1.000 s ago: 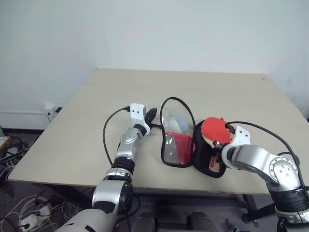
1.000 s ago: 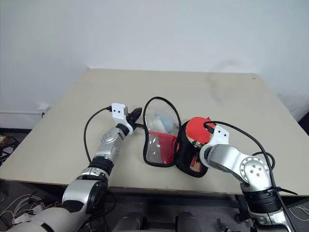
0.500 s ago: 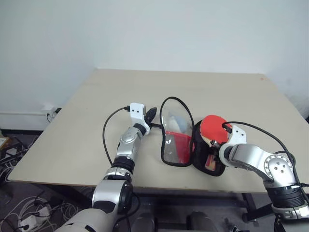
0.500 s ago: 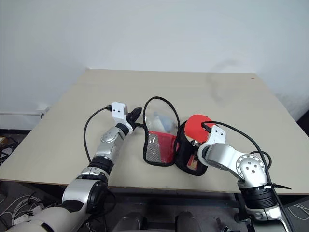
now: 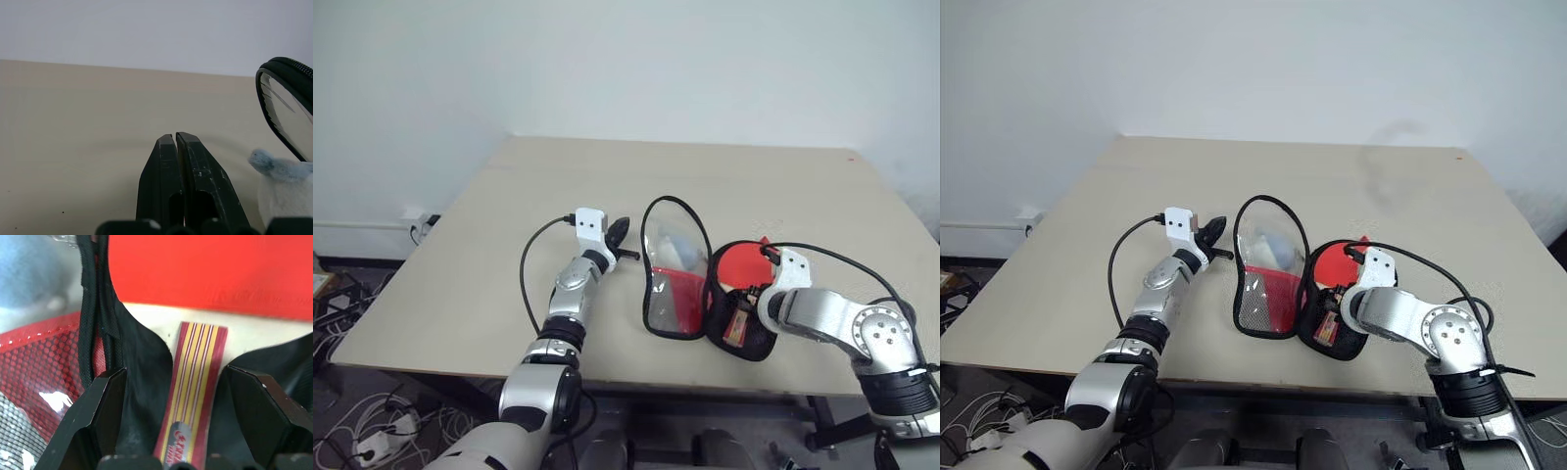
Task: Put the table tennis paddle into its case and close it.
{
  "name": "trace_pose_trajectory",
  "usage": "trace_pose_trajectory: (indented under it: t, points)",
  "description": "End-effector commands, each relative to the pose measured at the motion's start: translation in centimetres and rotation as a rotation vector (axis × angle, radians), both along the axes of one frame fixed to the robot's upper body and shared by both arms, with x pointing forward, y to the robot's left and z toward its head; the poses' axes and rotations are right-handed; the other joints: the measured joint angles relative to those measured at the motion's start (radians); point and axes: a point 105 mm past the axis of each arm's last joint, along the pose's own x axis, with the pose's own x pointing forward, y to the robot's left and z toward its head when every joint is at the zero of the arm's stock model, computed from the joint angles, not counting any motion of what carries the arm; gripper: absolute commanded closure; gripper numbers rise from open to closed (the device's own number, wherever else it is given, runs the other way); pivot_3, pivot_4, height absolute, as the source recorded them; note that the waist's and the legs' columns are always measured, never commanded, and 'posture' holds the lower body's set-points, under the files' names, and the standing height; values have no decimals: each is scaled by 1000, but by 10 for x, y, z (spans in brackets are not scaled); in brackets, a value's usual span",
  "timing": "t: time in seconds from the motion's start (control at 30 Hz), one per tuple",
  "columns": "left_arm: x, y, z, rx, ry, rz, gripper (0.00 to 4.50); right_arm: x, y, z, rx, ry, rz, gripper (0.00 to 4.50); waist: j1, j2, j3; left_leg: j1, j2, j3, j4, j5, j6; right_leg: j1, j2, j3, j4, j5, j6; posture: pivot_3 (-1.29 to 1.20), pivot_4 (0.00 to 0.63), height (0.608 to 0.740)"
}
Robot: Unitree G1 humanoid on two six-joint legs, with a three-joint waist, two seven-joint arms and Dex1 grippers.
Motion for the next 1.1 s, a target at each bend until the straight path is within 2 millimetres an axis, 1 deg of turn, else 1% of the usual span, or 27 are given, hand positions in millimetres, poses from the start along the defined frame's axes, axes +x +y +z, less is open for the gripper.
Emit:
trace_pose_trajectory:
  t: [0.03,0.13,0.27,0.37,0.47,0.67,0.83,1.03,1.1]
  points:
    - [6,-5,25,0,-79,-12,4500,8,-3,32,-90,-155,51,994,0,0,0,0,0,0,0,0,0,0,0,0,0,0,0,0,0,740]
    - [6,-7,25,-7,-77,-24,4500,13,-8,44,-157,-235,68,994,0,0,0,0,0,0,0,0,0,0,0,-1,0,0,0,0,0,740]
    - [5,-12,26,-33,-65,-60,4500,22,-14,61,-171,-347,54,994,0,0,0,0,0,0,0,0,0,0,0,0,0,0,0,0,0,740]
    - [0,-20,24,-52,-44,-138,4500,26,-19,64,-159,-385,28,994,0,0,0,0,0,0,0,0,0,0,0,-1,0,0,0,0,0,740]
    - [-9,-31,22,-51,-30,-250,4500,29,-24,64,-161,-397,5,994,0,0,0,0,0,0,0,0,0,0,0,-1,0,0,0,0,0,740]
    - [-31,-51,26,-72,-19,-447,4500,36,-34,68,-159,-427,-48,994,0,0,0,0,0,0,0,0,0,0,0,0,0,0,0,0,0,740]
    - [-54,-76,34,-81,-17,-631,4500,41,-48,75,-158,-463,-132,994,0,0,0,0,0,0,0,0,0,0,0,0,0,0,0,0,0,740]
    - [-66,-99,40,-45,-6,-779,4500,44,-66,81,-155,-497,-236,994,0,1,0,0,0,1,0,0,0,0,0,0,0,0,0,0,0,740]
    - [-72,-109,41,-22,-5,-854,4500,44,-70,84,-154,-509,-269,994,0,1,0,0,0,1,0,0,0,0,0,0,0,0,0,0,0,740]
